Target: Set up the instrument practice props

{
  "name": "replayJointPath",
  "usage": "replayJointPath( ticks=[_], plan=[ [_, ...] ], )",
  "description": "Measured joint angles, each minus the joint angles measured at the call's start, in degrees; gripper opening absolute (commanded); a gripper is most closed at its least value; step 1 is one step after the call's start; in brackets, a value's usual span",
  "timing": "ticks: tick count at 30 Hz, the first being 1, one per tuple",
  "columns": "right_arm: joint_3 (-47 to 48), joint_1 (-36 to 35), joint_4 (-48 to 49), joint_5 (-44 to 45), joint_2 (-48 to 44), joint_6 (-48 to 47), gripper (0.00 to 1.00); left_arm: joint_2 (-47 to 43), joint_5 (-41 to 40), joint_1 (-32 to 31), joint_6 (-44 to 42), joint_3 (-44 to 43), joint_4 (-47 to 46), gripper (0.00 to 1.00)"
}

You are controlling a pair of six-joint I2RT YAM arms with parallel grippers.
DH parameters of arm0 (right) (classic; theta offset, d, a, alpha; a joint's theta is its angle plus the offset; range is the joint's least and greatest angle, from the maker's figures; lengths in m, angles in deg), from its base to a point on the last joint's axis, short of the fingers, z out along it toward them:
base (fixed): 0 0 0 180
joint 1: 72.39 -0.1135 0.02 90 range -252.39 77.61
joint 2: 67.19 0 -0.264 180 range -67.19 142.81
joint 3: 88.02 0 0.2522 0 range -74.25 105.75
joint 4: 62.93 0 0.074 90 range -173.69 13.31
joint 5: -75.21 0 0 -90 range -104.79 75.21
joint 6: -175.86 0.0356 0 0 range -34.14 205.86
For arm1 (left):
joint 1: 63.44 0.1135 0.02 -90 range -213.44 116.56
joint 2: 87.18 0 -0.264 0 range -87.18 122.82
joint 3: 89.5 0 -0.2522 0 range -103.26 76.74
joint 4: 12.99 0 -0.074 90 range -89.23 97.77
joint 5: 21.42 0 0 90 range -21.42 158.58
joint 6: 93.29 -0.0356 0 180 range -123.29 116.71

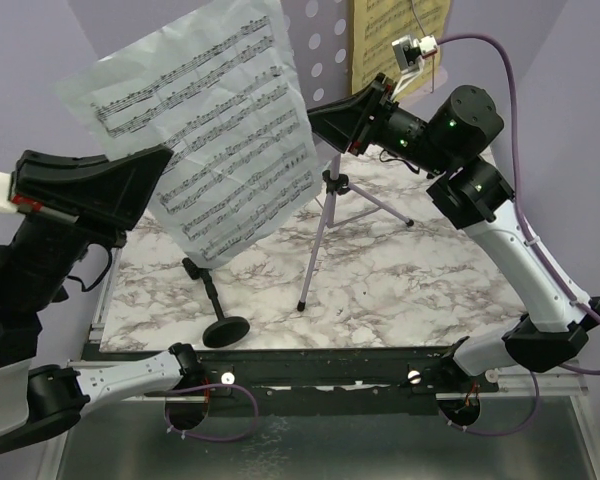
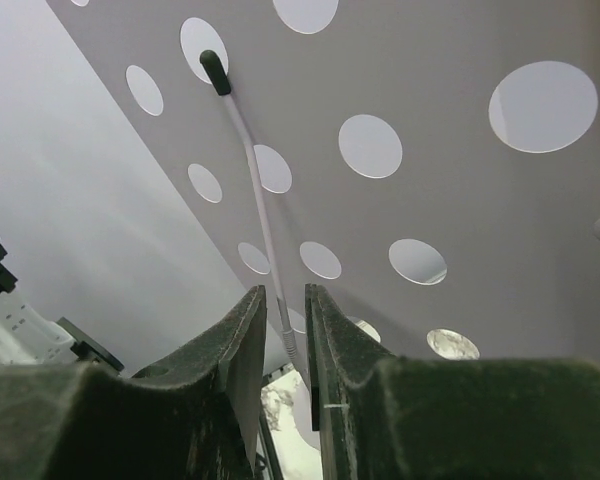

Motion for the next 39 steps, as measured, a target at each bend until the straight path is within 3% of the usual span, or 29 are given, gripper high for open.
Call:
replayJointPath(
  ticks=[4,16,21,25,39],
  plan=[
    [0.00,0.00,0.57,-0.35,0.44,-0.79,0.21,2.75,-2.34,0.00,-1.68,0.00,0.07,0.00],
    [0.00,0.00,1.51,-0.76,0.83,-1.92,0.19,2.73,-8.61,0.00,-7.56,0.02,-0.50,0.00],
    [0.00,0.00,1.84,-0.76,0.83,-2.56,0.12,2.82,-9.86,0.00,-9.07,0.02,-0.63,0.00],
    [0.00,0.00,2.40,-0.79,0.83,-2.80,0.01,3.76,-10.32,0.00,-9.97,-0.57,-0.85,0.00],
    [-4.52,0.00,9.42,-1.18,-0.04,-3.58,0.00,7.82,-10.73,0.00,-13.03,-2.12,-1.03,0.00]
  ],
)
